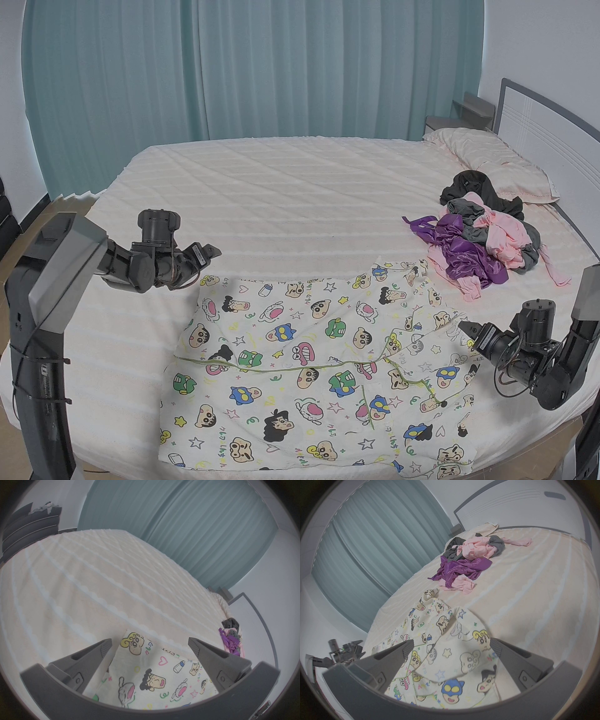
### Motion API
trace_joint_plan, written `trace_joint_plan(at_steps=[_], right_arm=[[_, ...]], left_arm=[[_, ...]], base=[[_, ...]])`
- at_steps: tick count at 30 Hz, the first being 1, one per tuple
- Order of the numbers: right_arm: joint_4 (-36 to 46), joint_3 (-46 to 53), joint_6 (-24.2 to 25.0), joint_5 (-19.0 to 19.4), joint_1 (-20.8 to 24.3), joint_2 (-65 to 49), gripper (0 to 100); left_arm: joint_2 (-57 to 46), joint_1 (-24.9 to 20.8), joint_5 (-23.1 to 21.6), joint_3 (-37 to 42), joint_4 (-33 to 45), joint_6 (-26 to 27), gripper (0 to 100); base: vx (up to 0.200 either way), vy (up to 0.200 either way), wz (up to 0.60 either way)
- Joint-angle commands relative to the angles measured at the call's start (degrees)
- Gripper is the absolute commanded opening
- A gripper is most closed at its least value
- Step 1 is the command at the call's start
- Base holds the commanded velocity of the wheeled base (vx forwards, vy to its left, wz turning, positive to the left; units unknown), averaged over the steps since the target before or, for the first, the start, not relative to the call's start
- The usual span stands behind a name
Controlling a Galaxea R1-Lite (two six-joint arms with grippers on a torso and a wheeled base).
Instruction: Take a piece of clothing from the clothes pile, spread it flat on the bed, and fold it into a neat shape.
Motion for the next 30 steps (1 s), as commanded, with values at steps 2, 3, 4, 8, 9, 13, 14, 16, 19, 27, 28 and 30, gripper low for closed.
trace_joint_plan(at_steps=[2,3,4,8,9,13,14,16,19,27,28,30], right_arm=[[-4.3,6.29,2.67,0.17,1.68,-0.72,100],[-4.3,6.73,3.37,0.17,2.21,-0.81,100],[-4.3,6.73,3.37,0.17,2.21,-0.81,100],[-4.48,7.52,3.98,0.17,3.27,-1.25,100],[-4.48,7.87,4.07,0.17,3.35,-1.16,100],[-4.48,8.13,4.07,0.17,3.35,-1.16,100],[-4.48,8.22,4.07,0.17,3.35,-1.25,100],[-4.48,8.22,4.07,0.25,3.35,-1.16,100],[-4.48,8.22,4.16,0.96,3.27,-1.07,100],[-4.48,8.57,4.16,1.31,3.27,-0.98,100],[-4.48,8.57,4.16,1.22,3.27,-0.89,100],[-4.48,8.57,4.16,1.31,3.35,-0.81,100]], left_arm=[[9.72,-1.02,-0.79,-8.17,3.57,1.44,100],[9.81,-1.2,-0.79,-8.17,3.49,1.44,100],[9.81,-1.2,-0.79,-8.17,3.49,1.44,100],[9.81,-1.11,-0.52,-8.43,3.22,1.53,100],[9.72,-1.11,-0.52,-8.43,3.14,1.53,100],[9.81,-1.11,0.18,-8.96,3.05,1.62,100],[9.9,-1.11,0.8,-9.22,3.05,1.71,100],[10.07,-0.93,2.47,-10.01,3.05,1.62,100],[9.98,-0.41,2.64,-10.28,3.22,1.53,100],[10.69,-0.32,2.29,-10.63,3.22,1.44,100],[10.78,-0.41,2.29,-10.63,3.22,1.44,100],[11.65,-0.49,2.29,-10.89,3.22,1.44,0]], base=[[0.0,0.0,0.0],[0.0,0.0,0.0],[0.0,0.0,0.0],[0.0,0.0,0.0],[0.0,0.0,0.0],[0.0,0.0,0.0],[0.0,0.0,0.0],[0.0,0.0,0.0],[0.0,0.0,0.0],[0.0,0.0,0.0],[0.0,0.0,0.0],[0.0,0.0,0.0]])
